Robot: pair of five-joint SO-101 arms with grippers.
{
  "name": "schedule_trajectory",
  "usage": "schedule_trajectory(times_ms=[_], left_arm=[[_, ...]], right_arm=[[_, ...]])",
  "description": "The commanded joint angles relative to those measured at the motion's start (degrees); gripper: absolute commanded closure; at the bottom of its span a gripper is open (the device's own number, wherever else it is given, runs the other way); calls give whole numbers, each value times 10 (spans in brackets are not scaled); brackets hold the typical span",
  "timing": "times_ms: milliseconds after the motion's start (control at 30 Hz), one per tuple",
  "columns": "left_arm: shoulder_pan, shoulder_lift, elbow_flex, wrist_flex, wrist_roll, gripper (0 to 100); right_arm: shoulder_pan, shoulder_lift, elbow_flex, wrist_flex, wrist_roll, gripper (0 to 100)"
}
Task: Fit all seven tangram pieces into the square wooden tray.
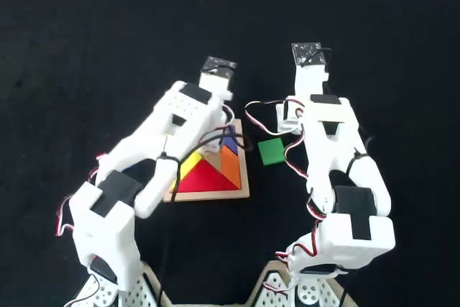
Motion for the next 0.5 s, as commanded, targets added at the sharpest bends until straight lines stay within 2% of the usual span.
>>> schedule_trajectory(times_ms=[0, 167, 300, 467], left_arm=[[28, -27, -3, -7, 1, 891], [23, -32, -3, -4, 1, 891], [-9, -38, -25, 10, 1, 891], [-53, -75, -125, 156, -29, 891]], right_arm=[[4, -6, -31, -7, -1, 984], [4, -6, -31, -7, -1, 984], [4, -6, -31, -6, -1, 984], [4, -7, -31, -4, -1, 986]])
